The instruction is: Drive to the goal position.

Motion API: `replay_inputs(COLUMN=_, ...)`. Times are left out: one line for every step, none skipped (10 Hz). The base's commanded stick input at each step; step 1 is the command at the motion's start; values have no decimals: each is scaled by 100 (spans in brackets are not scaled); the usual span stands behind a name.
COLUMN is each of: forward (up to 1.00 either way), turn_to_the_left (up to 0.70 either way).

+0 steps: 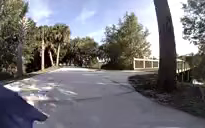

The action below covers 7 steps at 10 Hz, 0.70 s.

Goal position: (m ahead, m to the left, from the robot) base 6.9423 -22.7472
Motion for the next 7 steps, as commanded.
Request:
replay_inputs(forward=0, turn_to_the_left=0)
replay_inputs(forward=0, turn_to_the_left=0)
replay_inputs(forward=0, turn_to_the_left=0)
replay_inputs(forward=0, turn_to_the_left=0)
replay_inputs(forward=11, turn_to_the_left=0)
replay_inputs(forward=100, turn_to_the_left=0)
replay_inputs(forward=100, turn_to_the_left=0)
